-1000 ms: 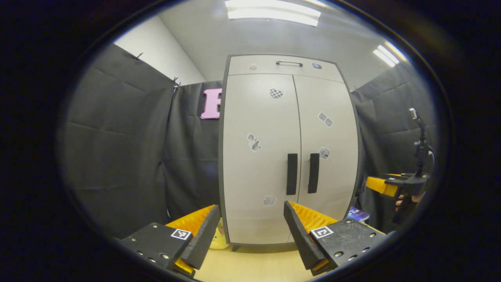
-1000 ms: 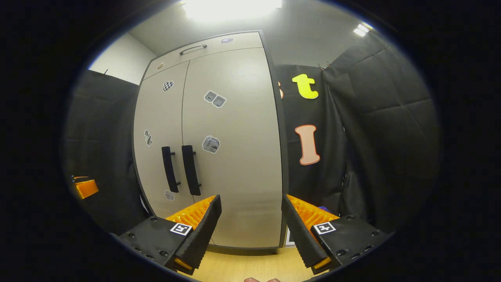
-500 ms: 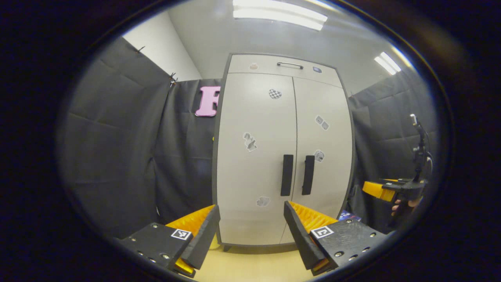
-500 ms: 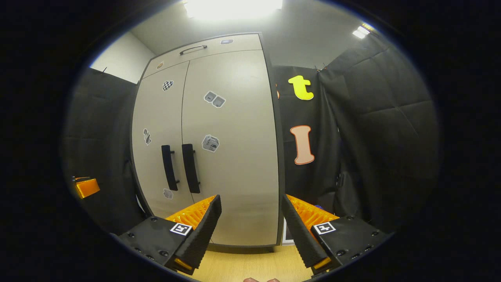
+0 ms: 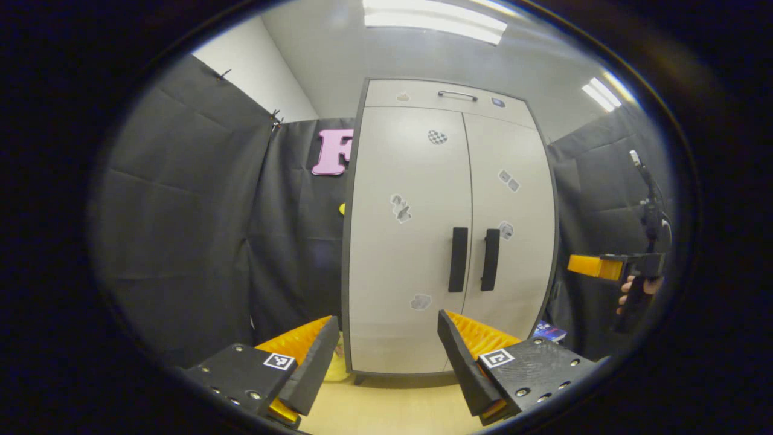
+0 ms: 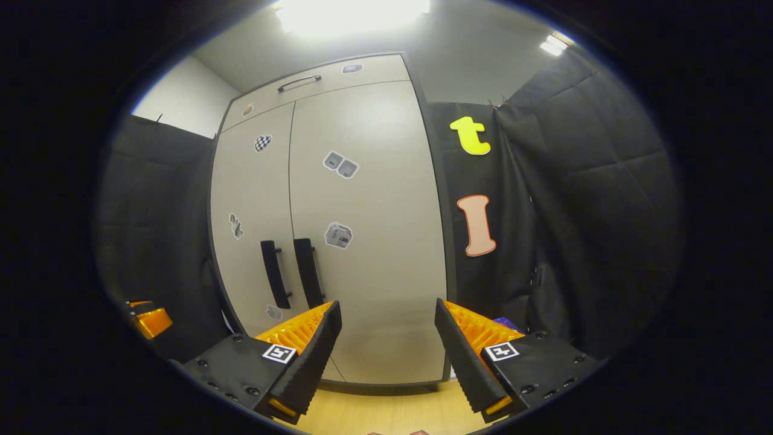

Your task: Open the right door of the double-door shoe cabinet with the right hand, and open the left door with the left hand.

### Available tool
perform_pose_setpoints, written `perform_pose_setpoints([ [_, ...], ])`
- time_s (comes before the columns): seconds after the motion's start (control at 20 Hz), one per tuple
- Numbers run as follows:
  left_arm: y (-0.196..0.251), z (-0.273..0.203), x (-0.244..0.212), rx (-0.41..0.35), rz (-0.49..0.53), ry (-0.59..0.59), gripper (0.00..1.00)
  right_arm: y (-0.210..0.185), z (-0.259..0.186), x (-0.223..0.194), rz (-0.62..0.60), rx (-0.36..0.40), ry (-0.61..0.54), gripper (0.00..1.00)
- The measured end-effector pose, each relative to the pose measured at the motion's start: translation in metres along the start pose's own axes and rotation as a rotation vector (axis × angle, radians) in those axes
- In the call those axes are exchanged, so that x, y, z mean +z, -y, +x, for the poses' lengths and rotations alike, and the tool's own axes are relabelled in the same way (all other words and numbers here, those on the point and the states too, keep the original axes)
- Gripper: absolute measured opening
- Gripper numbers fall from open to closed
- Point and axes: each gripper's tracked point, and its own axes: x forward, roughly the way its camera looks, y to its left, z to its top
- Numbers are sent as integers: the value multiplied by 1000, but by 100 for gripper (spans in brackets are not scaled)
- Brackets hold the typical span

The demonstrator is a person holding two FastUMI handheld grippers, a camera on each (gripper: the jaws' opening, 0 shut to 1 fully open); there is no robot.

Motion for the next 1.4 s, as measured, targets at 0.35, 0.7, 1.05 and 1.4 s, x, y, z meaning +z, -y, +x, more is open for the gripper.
perform_pose_setpoints([
  [0.35, 1, -15, -39, 10, 61, -17, 96, -36, 53, 34, 72, 40, -2, 98],
  [0.7, -23, -36, -92, 45, 30, -119, 94, -80, 96, 39, 111, 77, -18, 98],
  [1.05, -57, -42, -128, 79, 36, -213, 94, -106, 127, 20, 105, 68, -56, 98],
  [1.4, -71, -38, -141, 92, 18, -253, 96, -118, 146, -5, 19, 48, -101, 95],
])
